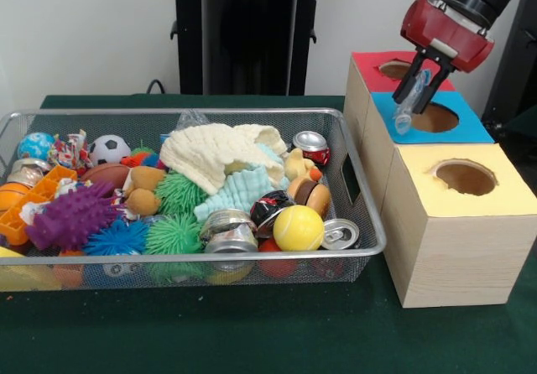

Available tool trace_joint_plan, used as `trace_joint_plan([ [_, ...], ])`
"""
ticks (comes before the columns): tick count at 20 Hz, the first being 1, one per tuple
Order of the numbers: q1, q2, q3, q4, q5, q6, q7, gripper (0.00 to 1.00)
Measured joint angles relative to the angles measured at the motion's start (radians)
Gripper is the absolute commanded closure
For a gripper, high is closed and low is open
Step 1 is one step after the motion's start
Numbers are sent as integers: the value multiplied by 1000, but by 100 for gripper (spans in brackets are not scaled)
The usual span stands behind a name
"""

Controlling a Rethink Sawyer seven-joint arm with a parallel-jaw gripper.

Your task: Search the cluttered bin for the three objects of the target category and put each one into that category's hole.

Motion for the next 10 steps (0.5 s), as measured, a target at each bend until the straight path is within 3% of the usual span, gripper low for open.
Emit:
trace_joint_plan([
  [10,0,-11,0,-45,0,79,0,100],
])
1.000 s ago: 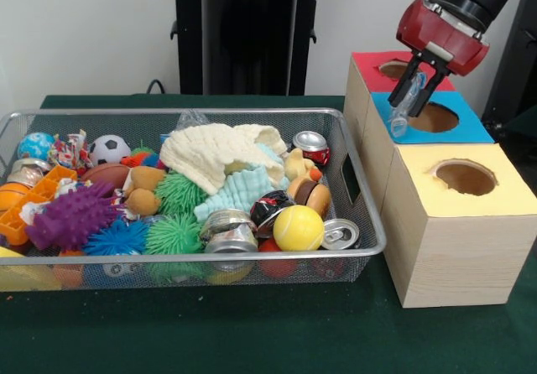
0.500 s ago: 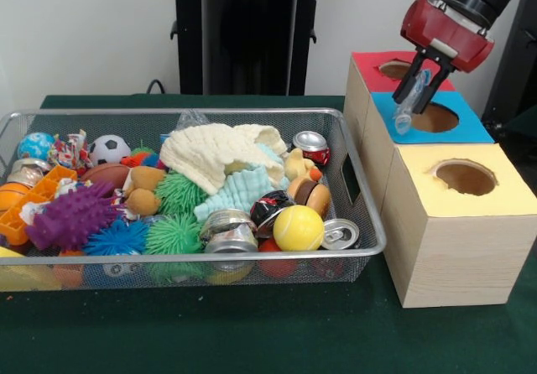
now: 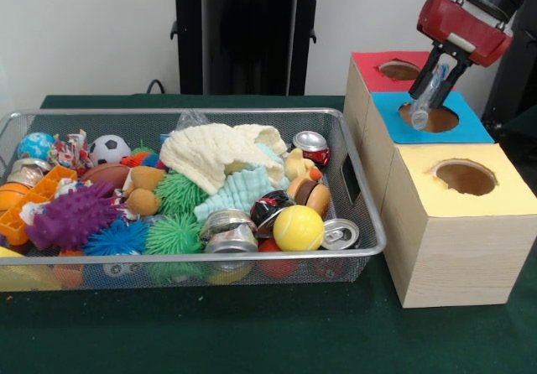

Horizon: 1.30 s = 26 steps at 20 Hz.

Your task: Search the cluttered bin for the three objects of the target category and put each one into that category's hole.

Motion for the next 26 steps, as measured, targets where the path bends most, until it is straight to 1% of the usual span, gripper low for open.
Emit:
trace_joint_plan([
  [7,1,0,0,-26,1,5,0,100],
  [26,26,7,0,-16,22,5,0,100],
])
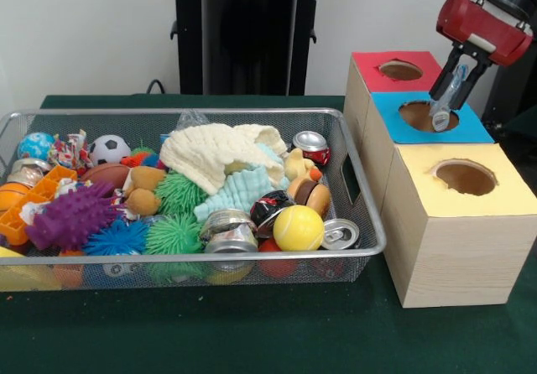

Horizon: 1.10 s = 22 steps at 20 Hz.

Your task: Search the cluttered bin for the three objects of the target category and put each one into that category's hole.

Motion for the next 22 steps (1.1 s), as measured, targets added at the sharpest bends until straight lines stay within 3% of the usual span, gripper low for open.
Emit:
trace_joint_plan([
  [22,1,14,0,69,24,-67,0,100],
])
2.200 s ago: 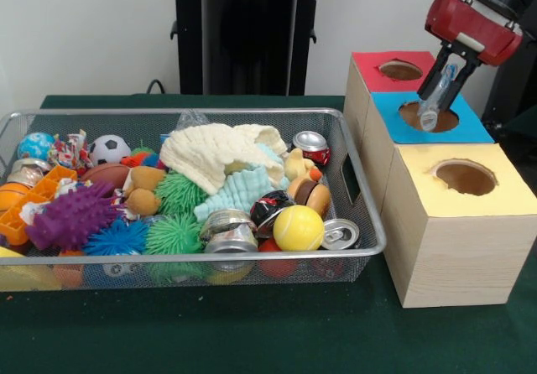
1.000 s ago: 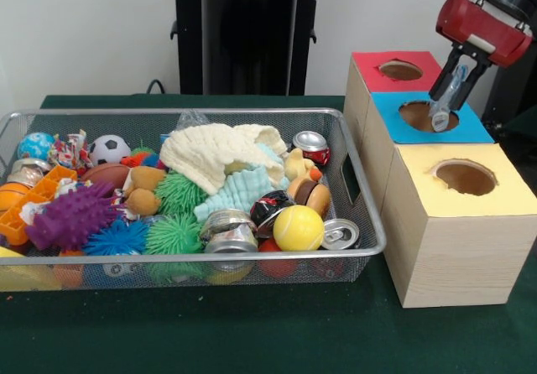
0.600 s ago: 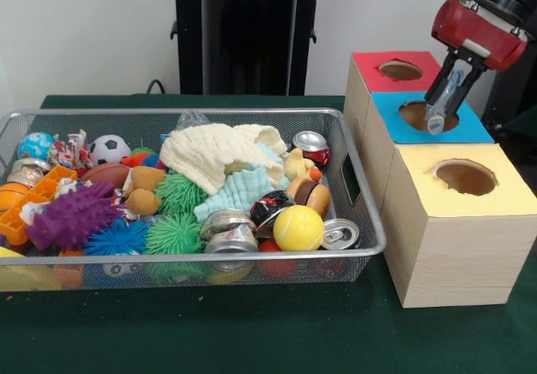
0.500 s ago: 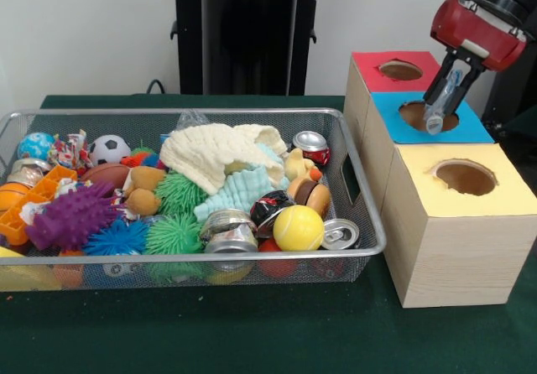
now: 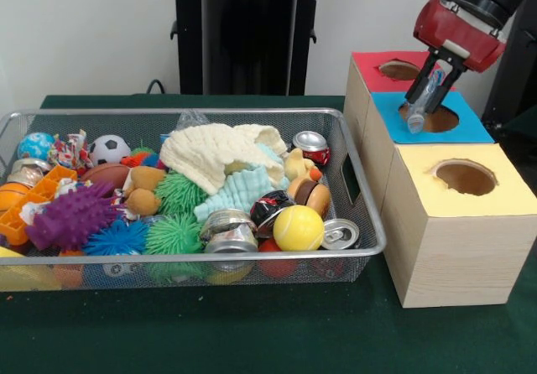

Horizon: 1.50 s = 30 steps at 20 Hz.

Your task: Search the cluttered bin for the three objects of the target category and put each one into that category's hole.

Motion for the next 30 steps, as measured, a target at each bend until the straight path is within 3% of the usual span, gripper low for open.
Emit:
trace_joint_plan([
  [13,0,6,4,38,6,-157,0,100],
  [30,0,16,-1,38,56,-160,0,100],
])
